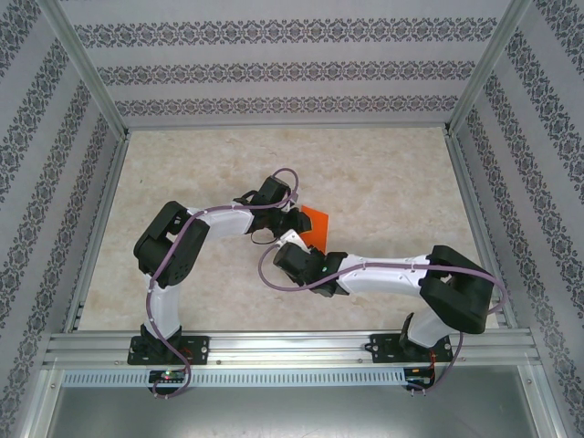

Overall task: Fold a paper plane with a square sheet of paper (pick it up from the middle)
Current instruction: Fold the triangle a second time at the center of the table.

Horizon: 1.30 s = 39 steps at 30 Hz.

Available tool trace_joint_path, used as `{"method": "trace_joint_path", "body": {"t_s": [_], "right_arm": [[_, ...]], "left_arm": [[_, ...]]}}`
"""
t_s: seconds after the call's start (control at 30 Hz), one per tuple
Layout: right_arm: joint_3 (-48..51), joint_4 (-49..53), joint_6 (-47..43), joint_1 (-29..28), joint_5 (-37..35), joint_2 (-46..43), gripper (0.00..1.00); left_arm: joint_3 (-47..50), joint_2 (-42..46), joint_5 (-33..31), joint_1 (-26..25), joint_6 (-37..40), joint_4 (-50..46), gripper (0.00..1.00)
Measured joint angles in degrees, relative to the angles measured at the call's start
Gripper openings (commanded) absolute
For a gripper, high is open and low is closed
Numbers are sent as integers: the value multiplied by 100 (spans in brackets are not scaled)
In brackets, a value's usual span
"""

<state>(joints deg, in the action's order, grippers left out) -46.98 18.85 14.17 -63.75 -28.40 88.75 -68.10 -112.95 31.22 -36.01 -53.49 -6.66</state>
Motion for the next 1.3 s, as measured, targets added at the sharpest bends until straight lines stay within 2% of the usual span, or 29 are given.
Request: {"method": "trace_joint_path", "body": {"t_s": [0.07,0.3,0.37,0.57,0.7,0.8,1.03,1.3], "right_arm": [[-2,28,37,4,-7,-44,0],[-35,114,133,208,238,-74,0],[-70,109,160,334,459,-79,0],[-382,13,422,623,1233,-116,0],[-627,-177,682,726,1711,-96,0],[-656,-374,876,850,2127,-15,0],[-306,-1034,1438,1370,3123,179,0],[155,-1711,1928,1554,3711,212,0]], "left_arm": [[-20,0,-17,0,4,-74,27],[-96,74,-240,0,90,-380,32],[-96,212,-413,17,98,-531,38],[61,973,-1008,229,131,-839,46],[345,1517,-1390,402,129,-973,47],[542,1746,-1572,490,129,-1086,41],[1080,1871,-1613,487,39,-1145,18],[1609,2118,-1617,398,-149,-1174,7]]}}
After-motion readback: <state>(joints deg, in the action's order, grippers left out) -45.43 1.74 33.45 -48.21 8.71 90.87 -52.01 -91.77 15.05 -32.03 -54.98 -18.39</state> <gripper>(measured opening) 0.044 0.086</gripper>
